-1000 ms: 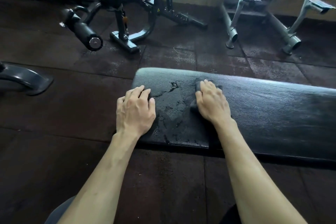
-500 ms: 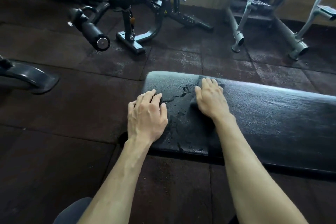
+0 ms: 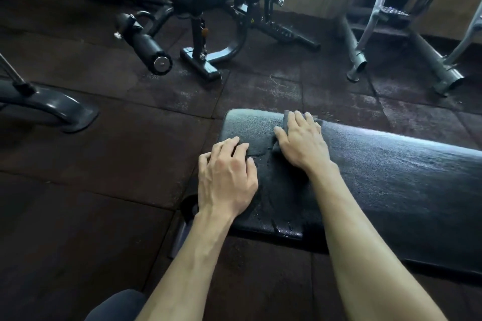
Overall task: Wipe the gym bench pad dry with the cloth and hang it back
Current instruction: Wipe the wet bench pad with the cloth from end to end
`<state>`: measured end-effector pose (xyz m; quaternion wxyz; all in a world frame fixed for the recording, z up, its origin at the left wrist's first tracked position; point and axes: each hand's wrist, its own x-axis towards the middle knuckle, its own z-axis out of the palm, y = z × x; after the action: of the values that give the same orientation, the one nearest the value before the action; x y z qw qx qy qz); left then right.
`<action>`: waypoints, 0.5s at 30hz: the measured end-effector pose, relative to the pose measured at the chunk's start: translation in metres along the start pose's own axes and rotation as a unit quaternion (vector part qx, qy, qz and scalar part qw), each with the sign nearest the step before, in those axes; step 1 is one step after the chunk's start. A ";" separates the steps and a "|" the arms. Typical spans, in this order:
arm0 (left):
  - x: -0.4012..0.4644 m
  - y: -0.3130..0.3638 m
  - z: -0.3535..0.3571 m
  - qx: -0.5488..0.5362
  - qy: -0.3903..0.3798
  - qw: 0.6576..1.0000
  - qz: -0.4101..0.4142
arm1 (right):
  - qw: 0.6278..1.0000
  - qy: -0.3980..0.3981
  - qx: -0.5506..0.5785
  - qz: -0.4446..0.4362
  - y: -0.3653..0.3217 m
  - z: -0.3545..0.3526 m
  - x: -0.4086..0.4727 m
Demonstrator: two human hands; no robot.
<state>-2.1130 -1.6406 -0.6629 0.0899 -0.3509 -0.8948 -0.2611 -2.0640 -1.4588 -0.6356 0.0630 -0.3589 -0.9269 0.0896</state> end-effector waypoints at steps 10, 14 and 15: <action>0.001 0.000 0.000 -0.002 0.004 1.000 -0.003 | 0.999 0.004 -0.017 -0.052 0.007 -0.005 -0.021; -0.001 -0.001 0.000 0.002 -0.002 1.000 -0.003 | 1.000 -0.003 -0.017 -0.024 -0.015 0.003 0.009; -0.001 -0.001 0.000 0.003 -0.002 1.000 -0.002 | 0.999 -0.002 -0.011 -0.037 -0.020 0.005 0.009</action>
<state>-2.1129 -1.6418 -0.6634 0.0882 -0.3491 -0.8967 -0.2575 -2.0847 -1.4683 -0.6358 0.0603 -0.3246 -0.9407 0.0779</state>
